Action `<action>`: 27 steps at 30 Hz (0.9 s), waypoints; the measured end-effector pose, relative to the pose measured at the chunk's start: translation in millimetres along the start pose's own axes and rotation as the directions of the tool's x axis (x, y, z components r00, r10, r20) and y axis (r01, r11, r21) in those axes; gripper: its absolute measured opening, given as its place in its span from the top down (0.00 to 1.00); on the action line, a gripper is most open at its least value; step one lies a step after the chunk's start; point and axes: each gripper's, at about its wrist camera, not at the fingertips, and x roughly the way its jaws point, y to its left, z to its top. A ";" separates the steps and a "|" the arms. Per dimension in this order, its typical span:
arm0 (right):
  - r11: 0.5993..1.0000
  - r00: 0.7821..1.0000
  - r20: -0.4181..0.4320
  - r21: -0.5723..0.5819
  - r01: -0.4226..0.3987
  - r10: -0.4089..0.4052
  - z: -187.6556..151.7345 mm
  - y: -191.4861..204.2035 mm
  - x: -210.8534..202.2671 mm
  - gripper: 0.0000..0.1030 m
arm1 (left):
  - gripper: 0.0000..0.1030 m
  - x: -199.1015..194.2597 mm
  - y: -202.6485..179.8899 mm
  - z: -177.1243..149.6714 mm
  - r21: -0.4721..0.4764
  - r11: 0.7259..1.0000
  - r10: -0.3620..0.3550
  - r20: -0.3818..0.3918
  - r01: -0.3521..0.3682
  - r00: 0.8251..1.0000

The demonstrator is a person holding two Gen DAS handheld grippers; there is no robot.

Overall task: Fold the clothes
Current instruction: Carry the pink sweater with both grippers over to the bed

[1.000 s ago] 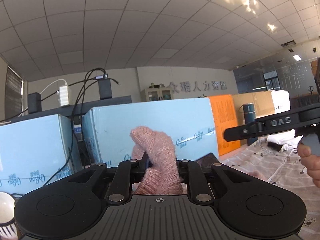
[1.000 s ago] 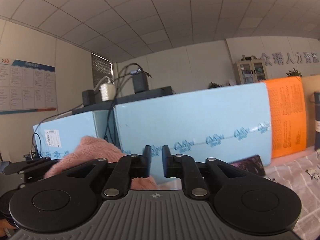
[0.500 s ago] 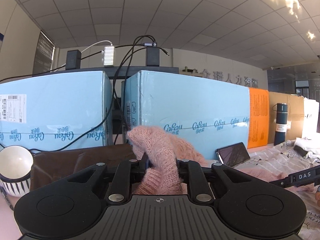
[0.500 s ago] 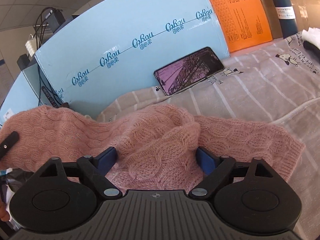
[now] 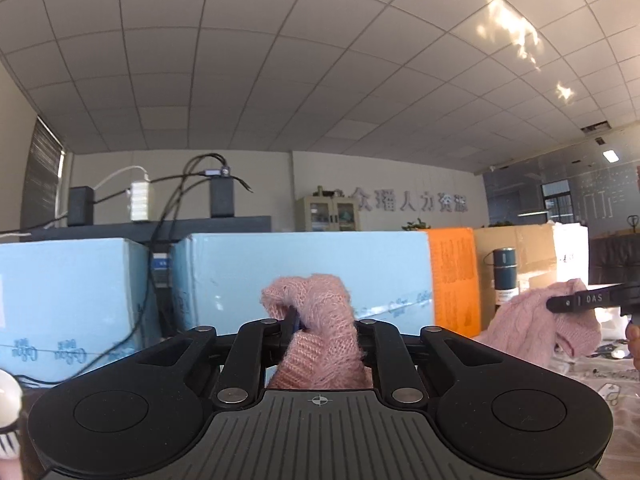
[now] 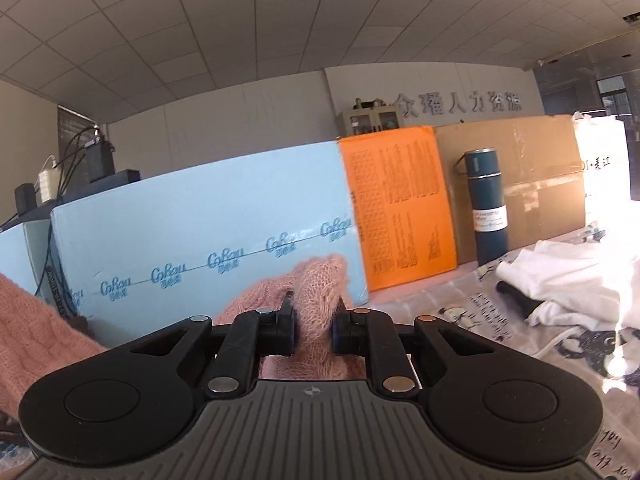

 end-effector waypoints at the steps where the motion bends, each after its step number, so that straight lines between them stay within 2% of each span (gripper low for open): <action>1: 1.000 0.999 0.010 0.002 0.030 -0.030 5.2 -11.1 -1.0 0.87 | 0.86 7.9 -7.6 -2.7 -0.002 0.999 -0.034 -0.023 0.034 0.999; 6: 0.989 0.989 0.034 0.039 0.143 -0.145 19.1 -62.0 -14.3 0.87 | 0.87 26.4 -34.6 -23.4 0.008 0.988 -0.155 -0.141 0.157 0.978; 8: 0.988 0.989 0.010 0.056 0.144 -0.145 18.6 -78.4 -22.0 0.87 | 0.87 19.8 -37.2 -31.0 0.022 0.983 -0.177 -0.177 0.184 0.968; 11: 0.990 0.992 -0.032 0.061 0.128 -0.126 10.4 -95.2 -36.1 0.86 | 0.87 2.6 -32.0 -40.4 -0.047 0.967 -0.255 -0.221 0.251 0.941; 15: 0.986 0.987 -0.058 0.065 0.154 -0.150 -9.1 -107.6 -58.3 0.86 | 0.87 -31.1 -40.6 -49.5 -0.124 0.908 -0.419 -0.228 0.400 0.879; 18: 0.979 0.987 -0.046 0.128 0.157 -0.152 -20.2 -118.6 -80.1 0.86 | 0.87 -50.7 -44.9 -49.1 -0.189 0.850 -0.523 -0.200 0.491 0.828; 21: 0.968 0.986 -0.029 0.186 0.169 -0.166 -26.1 -129.0 -101.6 0.86 | 0.87 -65.5 -46.0 -44.9 -0.223 0.781 -0.622 -0.193 0.583 0.759; 22: 0.966 0.985 -0.022 0.196 0.171 -0.170 -27.0 -131.7 -109.1 0.86 | 0.87 -68.7 -46.4 -43.9 -0.237 0.767 -0.640 -0.201 0.597 0.742; 25: 0.963 0.985 -0.006 0.210 0.171 -0.173 -28.6 -138.7 -130.8 0.85 | 0.87 -73.9 -51.9 -49.1 -0.282 0.717 -0.697 -0.253 0.638 0.671; 27: 0.967 0.987 -0.019 0.198 0.162 -0.162 -30.6 -141.4 -140.9 0.85 | 0.86 -73.3 -60.8 -59.3 -0.279 0.707 -0.706 -0.336 0.649 0.624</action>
